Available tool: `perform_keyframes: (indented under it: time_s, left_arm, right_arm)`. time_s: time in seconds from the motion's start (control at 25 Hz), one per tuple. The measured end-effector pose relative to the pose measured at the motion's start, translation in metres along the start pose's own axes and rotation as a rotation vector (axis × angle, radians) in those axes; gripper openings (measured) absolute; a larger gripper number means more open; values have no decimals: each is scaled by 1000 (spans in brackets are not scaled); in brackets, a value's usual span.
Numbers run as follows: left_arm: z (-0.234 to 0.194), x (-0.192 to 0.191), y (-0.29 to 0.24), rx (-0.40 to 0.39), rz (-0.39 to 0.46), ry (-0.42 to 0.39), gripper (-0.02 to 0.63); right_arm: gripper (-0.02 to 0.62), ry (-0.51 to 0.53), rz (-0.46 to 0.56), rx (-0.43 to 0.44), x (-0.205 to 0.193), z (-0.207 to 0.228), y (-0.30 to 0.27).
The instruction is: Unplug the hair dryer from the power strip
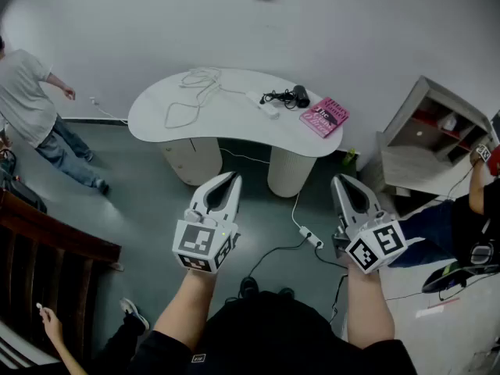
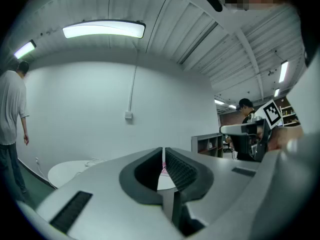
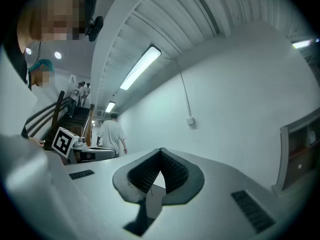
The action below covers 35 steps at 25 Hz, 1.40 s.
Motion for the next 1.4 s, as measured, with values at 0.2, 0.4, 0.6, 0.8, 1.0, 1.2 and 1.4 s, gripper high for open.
perform_keyframes:
  time_s: [0.2,0.4,0.6,0.8,1.0,1.2,1.4]
  left_arm:
    - [-7,-2,-4,2,-10,12,28]
    - [-16,-7,-5,-13,-20,24,28]
    - [-33,-17,3,-26,-52,11,28]
    - [-57,-22,3,-27,-43,37,28]
    - [-78,-30,6,-12,-47,71,28]
    - [-98,-36,4,22,-59,95,28]
    - [-123,-42,-8,45,-64,100,28]
  right_arm:
    - [33,-12,-10,0,-3,3,-7]
    - [34,-37,-14,11,-5,1,-18]
    - [34,-58,-34,57,-9,-7,-23]
    - [35,-86,-19,41,-8,-15,-44]
    - [35,-110,-61,57,-22,-27,-66]
    - [35,-133,-75,77,-26,-26,-95]
    - [35,-140,-79,115,-33,-24,-137]
Point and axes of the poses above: the fingertips, and each gripper's own axes: y backward along the fingers, z to its right, x out of its top, the point moved 5 cm from there along y, backward along the fingers, and after that the axes turned 6 degrees about -x, right-handed, at the moved point
